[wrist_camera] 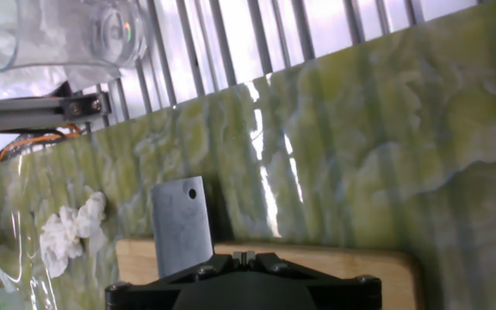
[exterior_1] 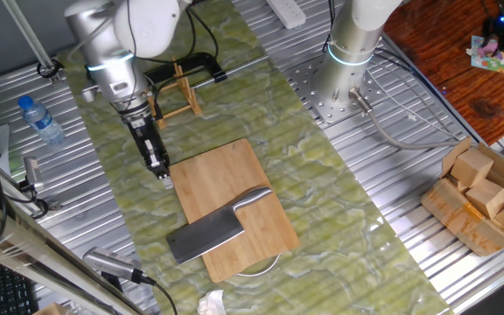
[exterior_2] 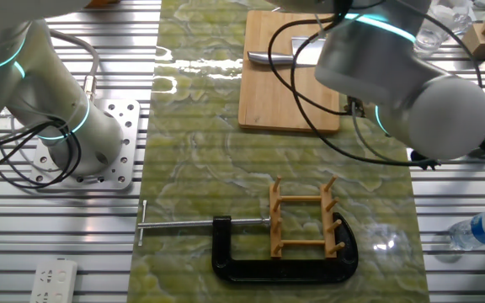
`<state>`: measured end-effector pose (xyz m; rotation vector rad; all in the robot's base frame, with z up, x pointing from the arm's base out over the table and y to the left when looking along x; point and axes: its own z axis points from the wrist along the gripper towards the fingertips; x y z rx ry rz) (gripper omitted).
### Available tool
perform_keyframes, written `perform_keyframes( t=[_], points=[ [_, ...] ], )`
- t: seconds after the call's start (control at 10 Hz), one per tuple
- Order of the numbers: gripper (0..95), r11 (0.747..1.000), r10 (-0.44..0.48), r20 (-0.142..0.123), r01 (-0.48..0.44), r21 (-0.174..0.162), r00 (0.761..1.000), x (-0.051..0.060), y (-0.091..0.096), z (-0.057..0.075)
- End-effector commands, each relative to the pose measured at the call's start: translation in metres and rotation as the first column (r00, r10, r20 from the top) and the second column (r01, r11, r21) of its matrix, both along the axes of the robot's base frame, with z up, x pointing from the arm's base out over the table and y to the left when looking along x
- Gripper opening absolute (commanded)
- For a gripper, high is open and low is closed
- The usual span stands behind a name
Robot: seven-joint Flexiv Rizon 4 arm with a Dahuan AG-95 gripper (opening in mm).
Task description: Put the knife on the knife rack
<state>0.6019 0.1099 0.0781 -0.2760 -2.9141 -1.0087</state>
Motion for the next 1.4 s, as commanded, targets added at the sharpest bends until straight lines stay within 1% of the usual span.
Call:
perform_keyframes(
  t=[0.1, 0.4, 0.5, 0.7, 0.8, 0.9, 1.0, 1.1, 1.2, 1.3, 1.4],
  points=[
    [0.0, 1.000, 0.006, 0.008, -0.006, -0.002, 1.000, 0.001, 0.005, -0.003],
    [0.0, 1.000, -0.002, 0.014, 0.002, -0.004, 1.000, 0.003, 0.015, -0.010],
    [0.0, 1.000, 0.007, 0.016, -0.007, -0.004, 1.000, 0.003, 0.016, -0.010],
    [0.0, 0.999, 0.054, 0.030, -0.054, 0.001, 0.998, 0.003, 0.014, -0.010],
    [0.0, 0.994, 0.112, 0.033, -0.112, -0.006, 0.993, 0.003, 0.014, -0.010],
    [0.0, 0.991, 0.136, 0.028, -0.136, -0.010, 0.990, 0.003, 0.014, -0.010],
    [0.0, 0.989, 0.149, 0.045, -0.148, -0.031, 0.988, 0.003, 0.014, -0.010],
    [0.0, 0.987, 0.152, 0.043, -0.150, -0.050, 0.987, 0.003, 0.014, -0.010],
    [0.0, 0.986, 0.148, 0.033, -0.145, -0.082, 0.988, 0.003, 0.014, -0.010],
    [0.0, 0.986, 0.145, 0.025, -0.142, -0.085, 0.989, 0.003, 0.014, -0.010],
    [0.0, 0.987, 0.142, 0.026, -0.140, -0.085, 0.989, 0.003, 0.014, -0.010]
  ],
)
